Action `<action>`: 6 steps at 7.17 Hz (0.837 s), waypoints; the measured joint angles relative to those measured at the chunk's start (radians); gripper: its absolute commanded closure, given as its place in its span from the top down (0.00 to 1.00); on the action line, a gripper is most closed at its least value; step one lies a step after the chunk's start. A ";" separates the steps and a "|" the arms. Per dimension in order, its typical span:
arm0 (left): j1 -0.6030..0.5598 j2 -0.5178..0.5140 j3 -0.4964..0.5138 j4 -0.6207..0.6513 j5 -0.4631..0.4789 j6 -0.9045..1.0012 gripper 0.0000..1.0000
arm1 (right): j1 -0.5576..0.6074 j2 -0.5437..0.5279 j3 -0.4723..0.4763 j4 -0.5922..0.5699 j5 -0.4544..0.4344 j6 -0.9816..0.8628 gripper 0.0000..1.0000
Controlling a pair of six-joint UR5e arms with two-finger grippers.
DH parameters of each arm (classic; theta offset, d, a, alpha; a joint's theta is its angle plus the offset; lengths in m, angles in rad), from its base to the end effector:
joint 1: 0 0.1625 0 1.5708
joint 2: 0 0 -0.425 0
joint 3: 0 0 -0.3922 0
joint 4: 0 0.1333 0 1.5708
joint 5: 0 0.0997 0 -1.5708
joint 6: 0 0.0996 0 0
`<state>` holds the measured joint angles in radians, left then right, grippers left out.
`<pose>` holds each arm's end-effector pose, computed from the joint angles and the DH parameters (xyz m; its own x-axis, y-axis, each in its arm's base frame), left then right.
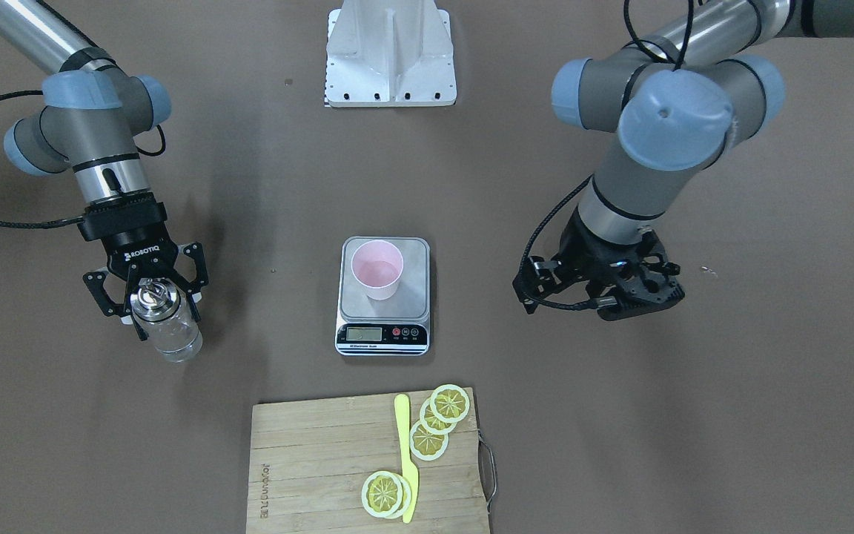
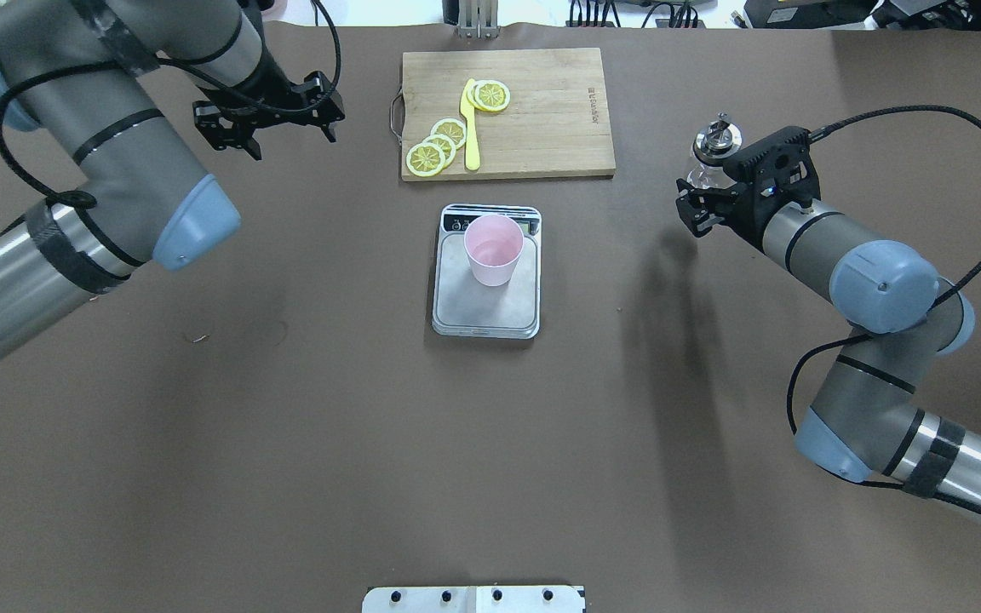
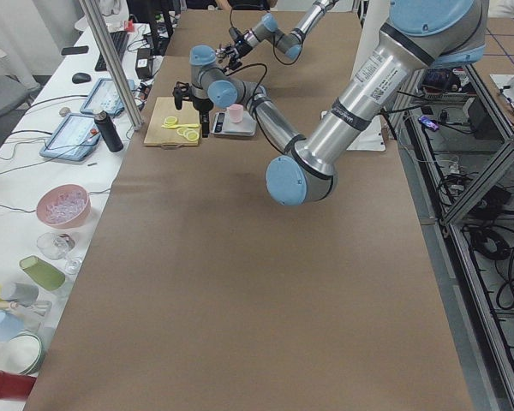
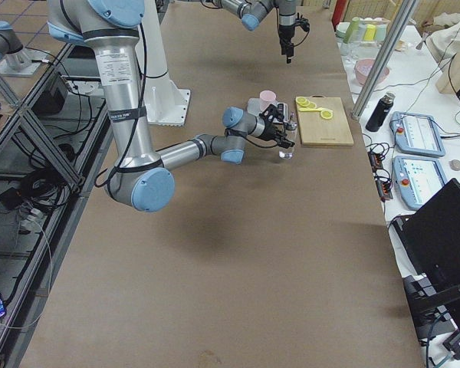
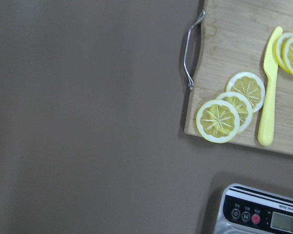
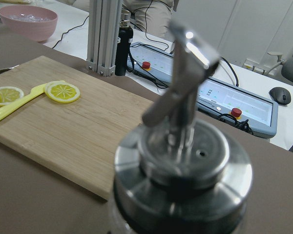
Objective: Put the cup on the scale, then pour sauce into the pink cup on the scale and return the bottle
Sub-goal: 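Carry the dispenser with the right gripper over the pink cup while the left arm withdraws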
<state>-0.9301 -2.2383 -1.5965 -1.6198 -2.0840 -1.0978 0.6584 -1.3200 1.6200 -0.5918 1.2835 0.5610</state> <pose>0.3489 -0.6091 0.2422 0.6200 -0.1675 -0.7665 0.2444 0.9696 -0.0142 -0.3760 -0.4951 0.3903 0.7997 -0.4080 0.4405 -0.2337 0.4643 0.8543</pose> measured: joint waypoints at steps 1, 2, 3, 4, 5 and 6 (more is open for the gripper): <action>-0.048 0.072 -0.029 0.002 0.004 0.128 0.99 | 0.002 0.035 0.015 -0.071 -0.015 -0.041 0.00; -0.104 0.138 -0.042 0.001 0.003 0.270 0.99 | 0.000 0.066 0.024 -0.138 -0.042 -0.093 0.00; -0.158 0.201 -0.046 -0.002 0.001 0.443 0.99 | -0.012 0.088 0.028 -0.190 -0.088 -0.157 0.00; -0.201 0.251 -0.045 -0.006 0.002 0.602 0.99 | -0.047 0.098 0.030 -0.228 -0.161 -0.208 0.00; -0.233 0.285 -0.043 -0.009 0.002 0.688 0.99 | -0.091 0.107 0.031 -0.266 -0.240 -0.250 0.00; -0.252 0.306 -0.043 -0.010 0.002 0.725 0.99 | -0.132 0.118 0.033 -0.309 -0.322 -0.300 0.00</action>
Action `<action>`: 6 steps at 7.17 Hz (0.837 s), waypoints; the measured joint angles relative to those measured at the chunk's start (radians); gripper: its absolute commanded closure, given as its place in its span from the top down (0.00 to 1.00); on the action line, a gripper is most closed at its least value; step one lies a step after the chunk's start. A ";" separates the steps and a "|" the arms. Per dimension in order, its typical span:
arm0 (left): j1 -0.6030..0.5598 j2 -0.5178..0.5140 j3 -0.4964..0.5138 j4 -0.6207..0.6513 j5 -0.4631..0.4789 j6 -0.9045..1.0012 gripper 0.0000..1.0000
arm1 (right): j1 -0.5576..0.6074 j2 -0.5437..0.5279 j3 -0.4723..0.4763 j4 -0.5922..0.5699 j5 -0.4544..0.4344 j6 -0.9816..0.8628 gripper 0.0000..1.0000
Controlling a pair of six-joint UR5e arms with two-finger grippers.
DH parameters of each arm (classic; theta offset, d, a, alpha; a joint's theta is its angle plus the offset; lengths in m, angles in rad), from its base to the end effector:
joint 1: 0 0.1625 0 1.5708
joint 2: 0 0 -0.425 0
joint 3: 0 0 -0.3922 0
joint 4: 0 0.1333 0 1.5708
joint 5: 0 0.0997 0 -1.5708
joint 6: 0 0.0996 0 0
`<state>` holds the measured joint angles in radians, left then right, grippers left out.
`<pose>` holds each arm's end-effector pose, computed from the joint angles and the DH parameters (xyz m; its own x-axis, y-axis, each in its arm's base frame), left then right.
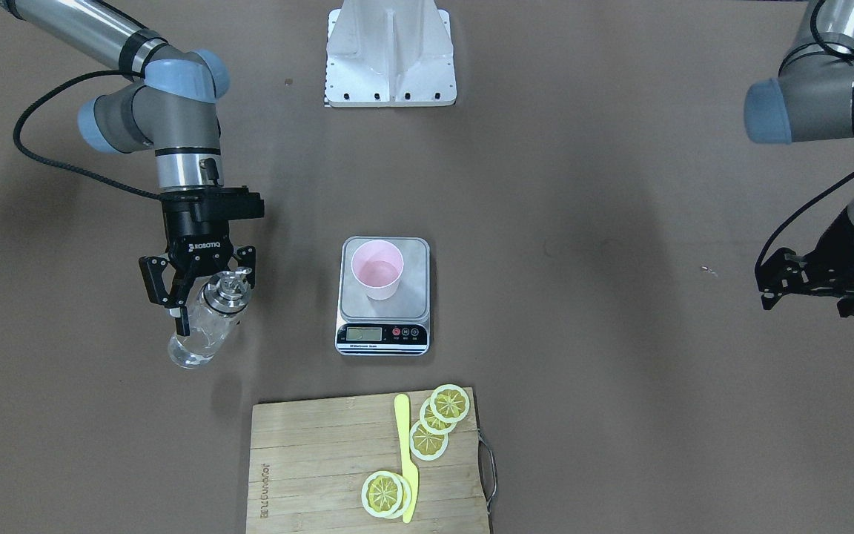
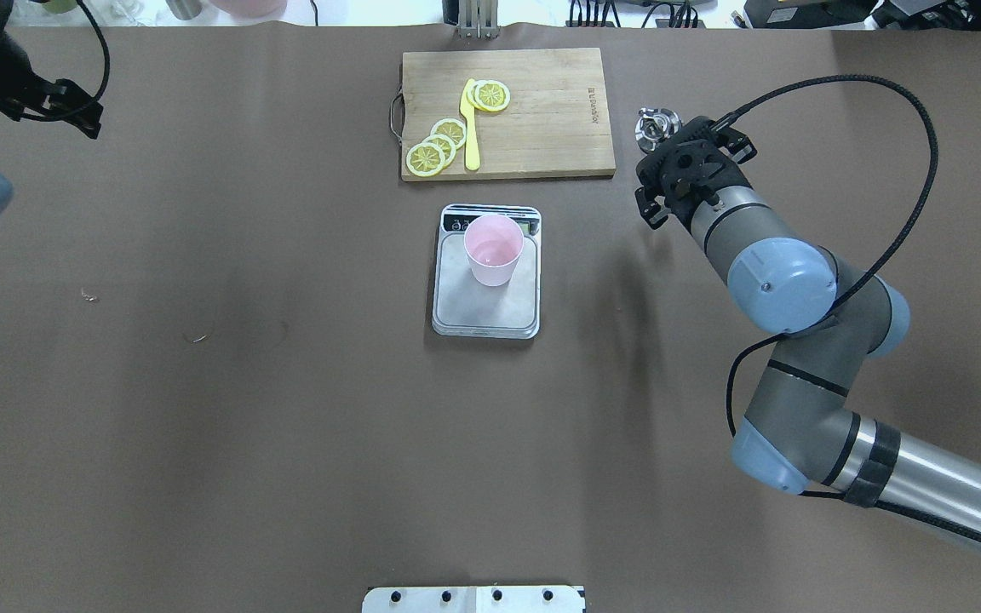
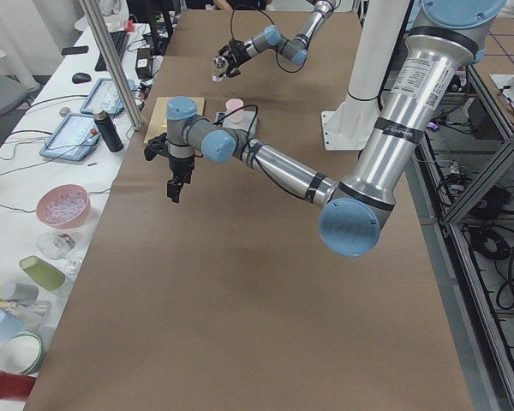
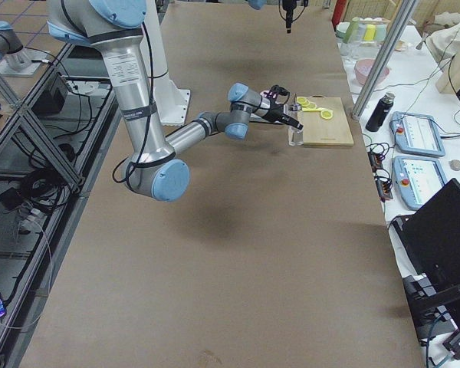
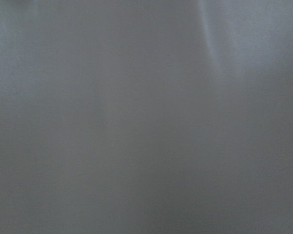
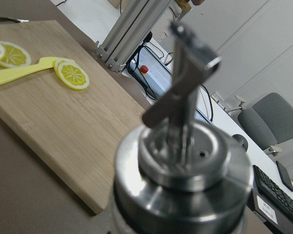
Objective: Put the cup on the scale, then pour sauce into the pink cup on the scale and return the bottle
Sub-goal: 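Carry the dispenser with the right gripper over the pink cup while the left arm withdraws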
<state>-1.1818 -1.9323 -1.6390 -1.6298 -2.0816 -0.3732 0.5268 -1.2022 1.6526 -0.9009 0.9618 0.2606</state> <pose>0.1628 -0.6203 0.4265 0.7927 0.2080 -0.5731 -0.0493 0.9588 0.2798 -0.4430 -0.4778 0.3340 0.9256 -0.3785 -0.0087 0.1427 0.3275 0.9340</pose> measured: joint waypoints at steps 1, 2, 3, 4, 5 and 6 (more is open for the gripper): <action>-0.008 0.012 0.000 -0.001 0.000 0.013 0.99 | -0.033 0.006 0.011 -0.055 -0.071 -0.061 0.00; -0.010 0.017 0.002 -0.001 0.000 0.017 0.99 | -0.053 0.010 0.040 -0.128 -0.123 -0.137 0.00; -0.010 0.019 0.006 -0.001 0.000 0.019 0.99 | -0.066 0.020 0.082 -0.226 -0.159 -0.223 0.00; -0.010 0.019 0.016 -0.001 0.000 0.020 0.99 | -0.080 0.041 0.113 -0.332 -0.191 -0.290 0.00; -0.010 0.019 0.029 -0.001 0.001 0.021 0.99 | -0.105 0.065 0.128 -0.421 -0.231 -0.327 0.00; -0.009 0.019 0.040 -0.002 0.001 0.022 0.99 | -0.135 0.077 0.131 -0.471 -0.275 -0.343 0.00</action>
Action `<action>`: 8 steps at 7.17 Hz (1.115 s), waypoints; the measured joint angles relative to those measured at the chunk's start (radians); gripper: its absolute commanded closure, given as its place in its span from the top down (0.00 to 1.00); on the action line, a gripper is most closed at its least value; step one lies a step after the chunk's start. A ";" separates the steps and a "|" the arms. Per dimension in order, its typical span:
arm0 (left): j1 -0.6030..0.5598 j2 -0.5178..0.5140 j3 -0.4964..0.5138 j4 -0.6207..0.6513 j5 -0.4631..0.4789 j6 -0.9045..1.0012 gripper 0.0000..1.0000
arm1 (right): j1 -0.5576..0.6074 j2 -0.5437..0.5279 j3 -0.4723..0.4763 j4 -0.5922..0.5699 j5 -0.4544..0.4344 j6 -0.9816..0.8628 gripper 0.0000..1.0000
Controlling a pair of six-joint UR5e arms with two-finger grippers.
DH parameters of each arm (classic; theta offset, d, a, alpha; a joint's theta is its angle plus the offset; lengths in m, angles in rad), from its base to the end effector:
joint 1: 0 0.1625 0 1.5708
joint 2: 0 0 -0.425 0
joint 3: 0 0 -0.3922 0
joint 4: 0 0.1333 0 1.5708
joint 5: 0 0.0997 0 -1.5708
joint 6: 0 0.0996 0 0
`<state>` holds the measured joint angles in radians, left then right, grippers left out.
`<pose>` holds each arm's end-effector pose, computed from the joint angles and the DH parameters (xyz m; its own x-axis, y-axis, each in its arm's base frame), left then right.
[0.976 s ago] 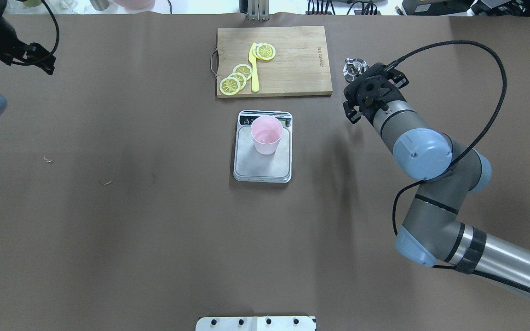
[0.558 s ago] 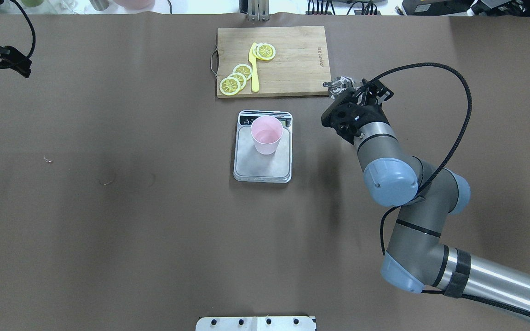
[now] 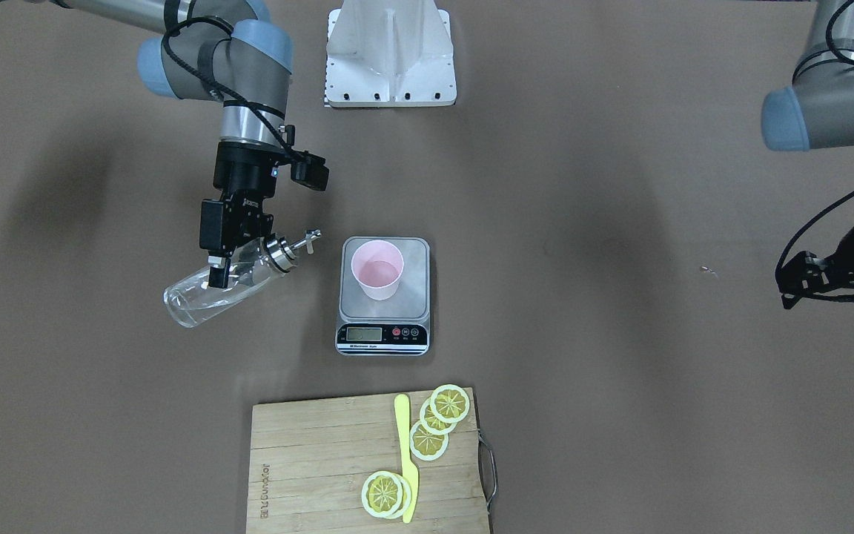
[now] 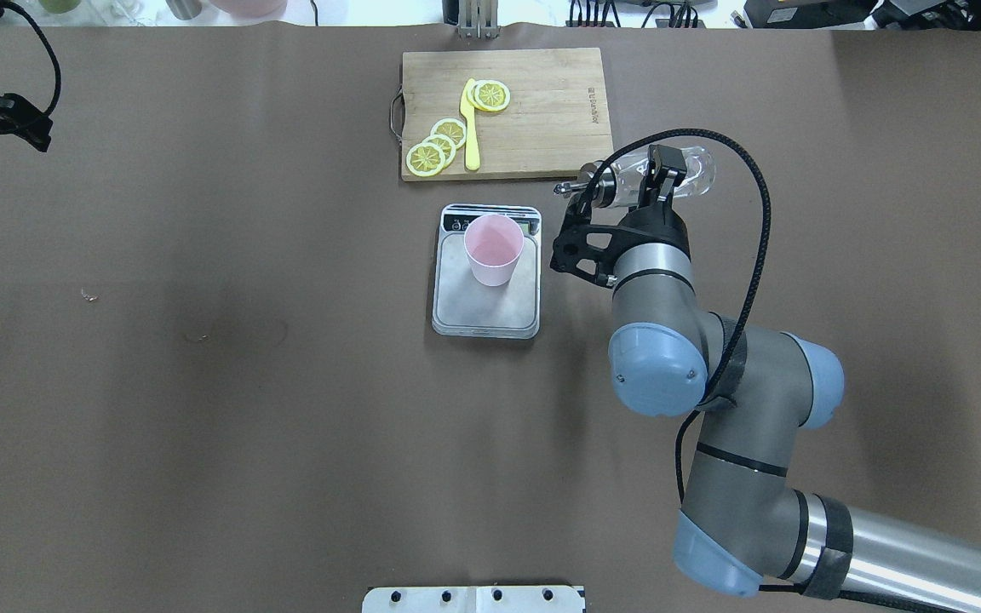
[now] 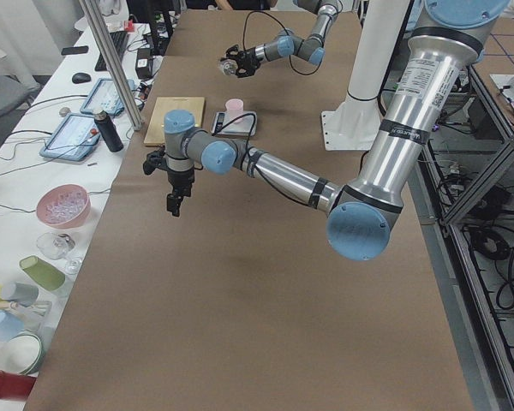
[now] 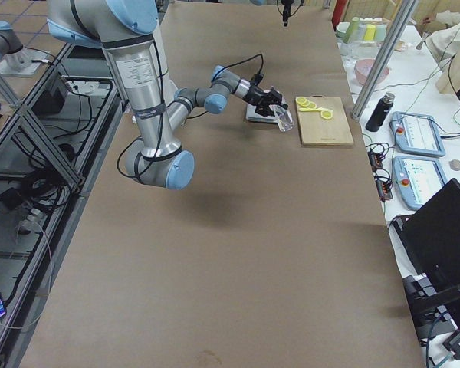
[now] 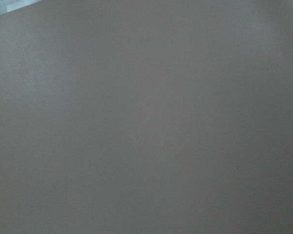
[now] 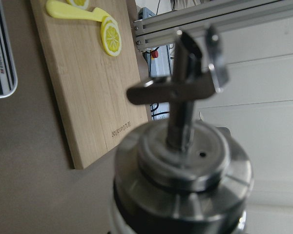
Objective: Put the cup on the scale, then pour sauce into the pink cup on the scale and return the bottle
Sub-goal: 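Carry the dispenser with the right gripper over the pink cup while the left arm withdraws, then tilt the dispenser with the right gripper to pour into the pink cup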
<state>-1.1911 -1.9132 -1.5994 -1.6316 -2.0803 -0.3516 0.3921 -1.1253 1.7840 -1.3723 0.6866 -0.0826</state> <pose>0.1567 -0.6213 0.4579 0.8061 0.1913 -0.5600 -0.0628 0.9686 0.2404 -0.4799 -0.4260 0.2719 0.7300 -0.3818 -0.5669 0.6674 0.2194 0.7117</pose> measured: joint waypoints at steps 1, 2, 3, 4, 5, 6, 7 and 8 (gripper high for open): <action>0.001 0.000 0.010 -0.004 0.000 0.000 0.99 | -0.025 0.004 -0.004 -0.024 -0.033 -0.006 0.00; 0.001 0.000 0.019 -0.013 0.000 0.000 0.99 | -0.038 0.004 -0.008 -0.053 -0.059 -0.008 0.00; 0.001 0.000 0.029 -0.023 -0.001 0.001 0.99 | -0.044 0.009 -0.007 -0.099 -0.084 -0.009 0.00; 0.001 0.000 0.040 -0.030 -0.001 0.001 0.99 | -0.046 0.021 -0.009 -0.139 -0.101 -0.009 0.00; 0.002 -0.001 0.054 -0.045 -0.001 0.001 0.99 | -0.041 0.036 -0.016 -0.162 -0.108 -0.009 0.00; 0.002 -0.001 0.076 -0.072 -0.001 0.001 0.99 | -0.031 0.056 -0.038 -0.171 -0.110 -0.009 0.00; 0.002 -0.002 0.092 -0.092 -0.001 0.000 0.99 | -0.025 0.080 -0.072 -0.172 -0.111 -0.008 0.00; 0.002 -0.002 0.100 -0.100 -0.001 0.000 0.99 | -0.020 0.105 -0.109 -0.169 -0.111 -0.005 0.00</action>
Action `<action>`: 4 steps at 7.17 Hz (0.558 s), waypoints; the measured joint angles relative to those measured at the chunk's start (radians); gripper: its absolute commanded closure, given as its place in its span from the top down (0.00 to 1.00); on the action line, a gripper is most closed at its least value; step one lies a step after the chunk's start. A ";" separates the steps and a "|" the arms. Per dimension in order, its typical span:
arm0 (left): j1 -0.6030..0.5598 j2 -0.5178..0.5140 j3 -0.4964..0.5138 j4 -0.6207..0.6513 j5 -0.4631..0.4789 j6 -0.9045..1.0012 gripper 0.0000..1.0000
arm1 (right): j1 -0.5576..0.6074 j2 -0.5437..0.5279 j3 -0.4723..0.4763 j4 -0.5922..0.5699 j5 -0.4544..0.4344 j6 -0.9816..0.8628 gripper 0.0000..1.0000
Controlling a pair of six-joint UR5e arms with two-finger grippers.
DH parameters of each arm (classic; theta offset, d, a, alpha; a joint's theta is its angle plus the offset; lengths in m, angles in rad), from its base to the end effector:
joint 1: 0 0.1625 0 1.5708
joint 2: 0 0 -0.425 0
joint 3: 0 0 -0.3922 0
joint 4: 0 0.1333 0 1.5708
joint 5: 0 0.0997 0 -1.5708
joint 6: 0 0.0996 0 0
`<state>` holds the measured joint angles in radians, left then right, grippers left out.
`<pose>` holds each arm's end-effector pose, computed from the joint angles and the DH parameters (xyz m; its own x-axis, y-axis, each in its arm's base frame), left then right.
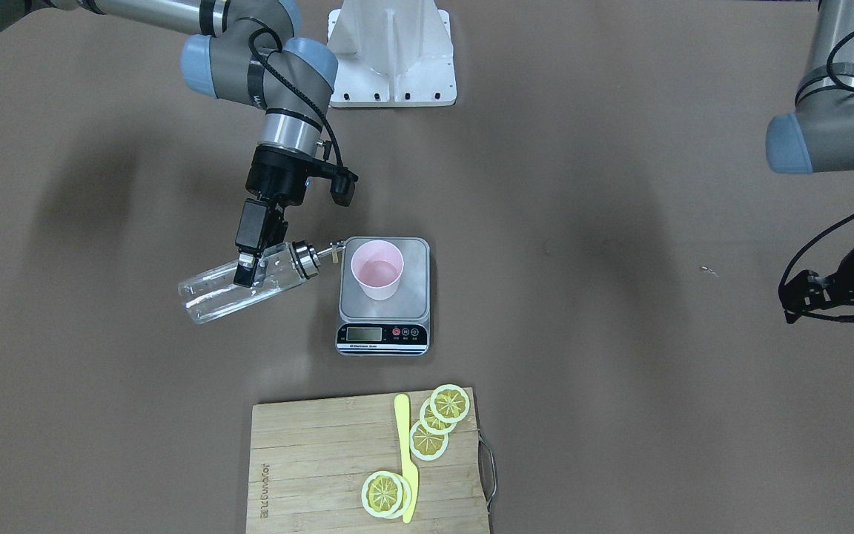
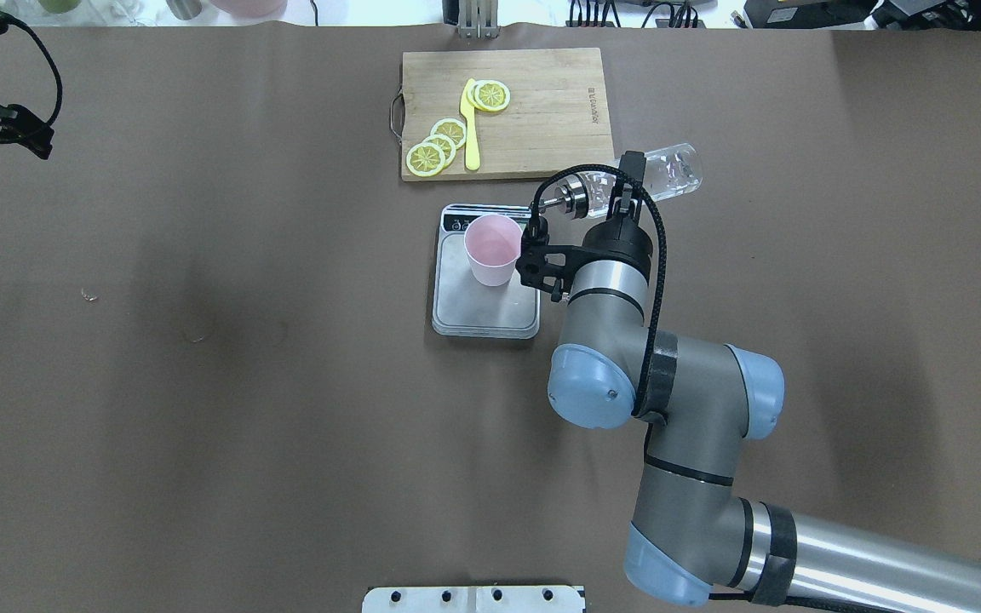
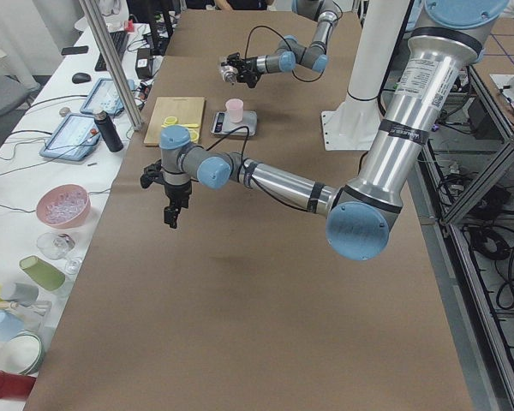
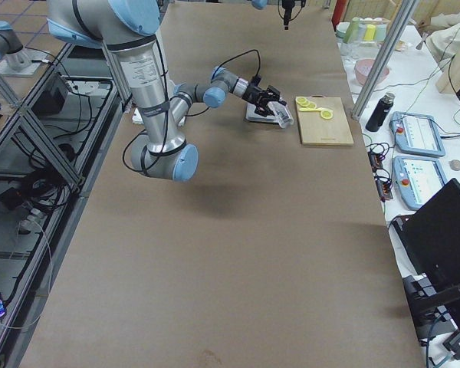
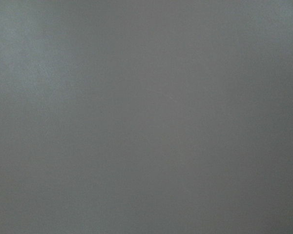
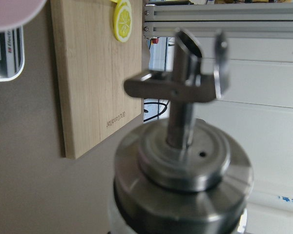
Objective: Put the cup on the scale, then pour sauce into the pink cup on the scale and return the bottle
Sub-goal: 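Tilt the dispenser with the right gripper to pour into the pink cup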
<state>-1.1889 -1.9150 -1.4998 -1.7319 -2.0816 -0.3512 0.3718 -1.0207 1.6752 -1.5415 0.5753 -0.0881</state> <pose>0.1630 -0.6329 0.4936 0.8044 0.1949 -0.5612 -0.0653 0.9679 0.2425 -0.5220 -0.4363 0.2651 0.6253 -0.3379 -0.7035 0.7803 0.2529 0.5721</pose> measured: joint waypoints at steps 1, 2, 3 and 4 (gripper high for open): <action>0.000 0.000 0.003 -0.004 0.000 0.000 0.99 | 0.003 0.020 -0.031 0.003 0.000 0.003 0.00; 0.000 0.000 0.005 -0.005 0.000 0.000 0.99 | 0.003 0.031 -0.049 0.004 -0.002 0.003 0.00; 0.000 0.001 0.007 -0.006 0.000 0.000 0.99 | 0.003 0.036 -0.059 0.002 -0.011 -0.001 0.00; 0.000 0.001 0.009 -0.006 0.000 0.000 0.99 | 0.003 0.039 -0.066 -0.002 -0.029 -0.005 0.00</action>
<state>-1.1888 -1.9145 -1.4907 -1.7379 -2.0816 -0.3513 0.3749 -0.9819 1.6094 -1.5438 0.5465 -0.0926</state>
